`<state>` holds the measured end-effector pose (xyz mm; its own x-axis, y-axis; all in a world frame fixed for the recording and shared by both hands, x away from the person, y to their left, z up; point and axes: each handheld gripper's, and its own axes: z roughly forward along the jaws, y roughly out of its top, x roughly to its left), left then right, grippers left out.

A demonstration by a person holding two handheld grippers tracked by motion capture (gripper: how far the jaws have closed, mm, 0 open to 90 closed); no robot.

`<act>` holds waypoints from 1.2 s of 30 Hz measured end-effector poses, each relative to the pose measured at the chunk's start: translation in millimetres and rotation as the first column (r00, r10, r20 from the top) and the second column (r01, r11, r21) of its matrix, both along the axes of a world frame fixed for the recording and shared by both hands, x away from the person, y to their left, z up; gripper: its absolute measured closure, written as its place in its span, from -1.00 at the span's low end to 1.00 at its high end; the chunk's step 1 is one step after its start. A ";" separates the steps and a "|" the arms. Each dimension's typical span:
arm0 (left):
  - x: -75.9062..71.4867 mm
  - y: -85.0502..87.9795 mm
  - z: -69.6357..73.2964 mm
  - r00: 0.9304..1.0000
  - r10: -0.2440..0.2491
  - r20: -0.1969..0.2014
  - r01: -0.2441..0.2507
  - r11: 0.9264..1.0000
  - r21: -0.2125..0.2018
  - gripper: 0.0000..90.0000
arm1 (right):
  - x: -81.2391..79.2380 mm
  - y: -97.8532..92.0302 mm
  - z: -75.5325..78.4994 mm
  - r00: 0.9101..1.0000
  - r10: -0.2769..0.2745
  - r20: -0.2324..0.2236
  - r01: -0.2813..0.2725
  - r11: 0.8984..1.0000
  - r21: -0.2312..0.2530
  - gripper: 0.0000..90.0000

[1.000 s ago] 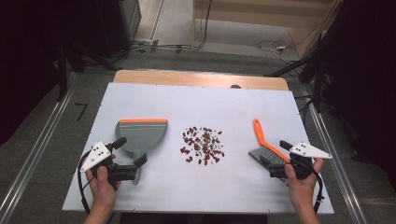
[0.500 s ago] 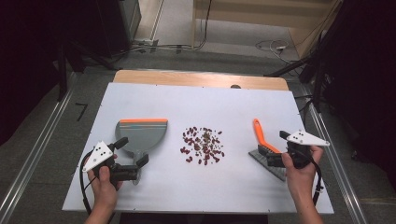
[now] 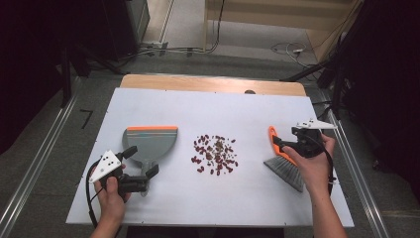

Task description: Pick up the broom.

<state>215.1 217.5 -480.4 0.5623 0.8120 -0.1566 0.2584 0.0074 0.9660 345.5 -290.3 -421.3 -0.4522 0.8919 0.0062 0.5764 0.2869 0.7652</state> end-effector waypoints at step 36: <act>0.4 -12.9 -2.5 0.999 -0.035 -0.009 0.035 0.999 0.040 -1.00 | 24.9 8.5 -63.1 0.941 -0.189 -0.282 0.156 0.978 -0.136 0.51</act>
<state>215.6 204.7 -482.9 0.5892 0.7976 -0.1293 0.2657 -0.0402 0.9632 370.4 -281.8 -484.4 -0.2844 0.9586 0.0120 0.8179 0.2361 0.5248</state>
